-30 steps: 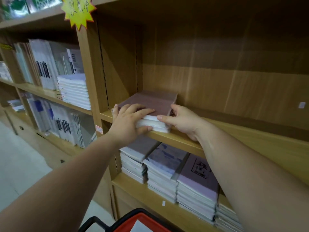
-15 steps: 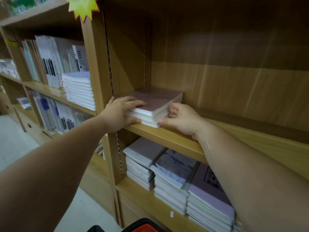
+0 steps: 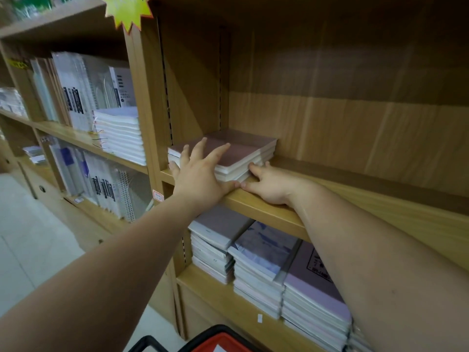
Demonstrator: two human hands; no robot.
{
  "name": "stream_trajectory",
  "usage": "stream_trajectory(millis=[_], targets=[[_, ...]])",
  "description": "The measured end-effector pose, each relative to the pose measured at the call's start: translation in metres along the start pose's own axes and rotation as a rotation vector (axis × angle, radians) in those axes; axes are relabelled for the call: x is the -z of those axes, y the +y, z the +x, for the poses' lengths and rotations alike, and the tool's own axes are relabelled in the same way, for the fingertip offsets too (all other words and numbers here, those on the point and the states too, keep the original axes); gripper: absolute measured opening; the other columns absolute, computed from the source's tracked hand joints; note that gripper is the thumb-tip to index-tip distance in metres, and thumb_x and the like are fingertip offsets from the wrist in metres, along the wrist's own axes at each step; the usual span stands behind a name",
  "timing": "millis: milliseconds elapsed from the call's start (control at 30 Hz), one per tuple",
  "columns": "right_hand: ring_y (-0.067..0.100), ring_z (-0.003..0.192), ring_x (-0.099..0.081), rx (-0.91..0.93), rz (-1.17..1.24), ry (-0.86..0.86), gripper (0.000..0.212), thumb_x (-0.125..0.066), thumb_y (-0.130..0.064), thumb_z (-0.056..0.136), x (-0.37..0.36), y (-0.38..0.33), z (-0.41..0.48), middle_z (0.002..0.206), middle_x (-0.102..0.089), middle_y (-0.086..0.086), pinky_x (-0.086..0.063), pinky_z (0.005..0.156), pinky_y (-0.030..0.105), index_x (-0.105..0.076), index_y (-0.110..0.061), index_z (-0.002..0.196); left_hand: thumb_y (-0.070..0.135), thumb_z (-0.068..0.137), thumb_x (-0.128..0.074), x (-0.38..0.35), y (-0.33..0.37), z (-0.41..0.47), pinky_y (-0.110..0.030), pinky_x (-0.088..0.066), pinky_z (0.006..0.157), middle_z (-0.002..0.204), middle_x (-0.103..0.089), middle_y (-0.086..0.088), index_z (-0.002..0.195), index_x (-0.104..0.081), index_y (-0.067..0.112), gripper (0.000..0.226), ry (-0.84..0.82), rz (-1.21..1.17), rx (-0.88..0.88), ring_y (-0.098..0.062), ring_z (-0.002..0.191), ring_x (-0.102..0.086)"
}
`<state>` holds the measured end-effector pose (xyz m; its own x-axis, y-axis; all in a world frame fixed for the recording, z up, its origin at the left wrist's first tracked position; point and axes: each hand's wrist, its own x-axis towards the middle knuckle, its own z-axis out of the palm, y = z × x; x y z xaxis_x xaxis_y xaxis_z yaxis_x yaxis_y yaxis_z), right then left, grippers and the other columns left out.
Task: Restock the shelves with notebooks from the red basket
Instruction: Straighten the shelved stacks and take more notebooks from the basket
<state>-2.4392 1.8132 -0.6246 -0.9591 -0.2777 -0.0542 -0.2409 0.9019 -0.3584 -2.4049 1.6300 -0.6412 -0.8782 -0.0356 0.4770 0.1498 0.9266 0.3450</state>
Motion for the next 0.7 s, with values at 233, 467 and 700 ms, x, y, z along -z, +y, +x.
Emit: stream_trajectory(millis=[233,467,700], targets=[[0.028,0.156,-0.011,0.004,0.014,0.064,0.071,-0.042,-0.048,0.101,0.001,-0.007,-0.005,0.169,-0.011,0.011,-0.014,0.125,0.048,-0.013,-0.025,0.162,0.051,0.088,-0.07,-0.005,0.004,0.007,-0.065,-0.009,0.121,0.168,-0.016,0.001,0.149,-0.032,0.052,0.072,-0.023,-0.032,0.046,-0.037,0.155,0.0],[0.029,0.136,-0.045,0.012,0.05,0.14,0.051,-0.039,-0.045,0.101,0.001,-0.009,-0.006,0.153,-0.047,0.008,-0.034,0.113,0.049,-0.048,-0.022,0.145,0.07,0.093,-0.044,-0.009,-0.005,0.001,-0.068,-0.005,0.119,0.17,0.002,0.003,0.154,-0.018,0.05,0.069,-0.146,0.041,0.005,-0.032,0.155,0.015],[0.027,0.083,-0.057,0.03,-0.152,0.456,0.049,-0.034,-0.048,0.104,-0.008,-0.014,-0.027,0.102,-0.068,0.008,-0.042,0.068,0.035,-0.069,-0.013,0.107,0.076,0.095,-0.025,-0.002,0.01,-0.021,-0.065,0.003,0.12,0.167,0.024,-0.003,0.157,0.018,0.042,0.082,-0.168,0.184,0.088,-0.033,0.154,0.016]])
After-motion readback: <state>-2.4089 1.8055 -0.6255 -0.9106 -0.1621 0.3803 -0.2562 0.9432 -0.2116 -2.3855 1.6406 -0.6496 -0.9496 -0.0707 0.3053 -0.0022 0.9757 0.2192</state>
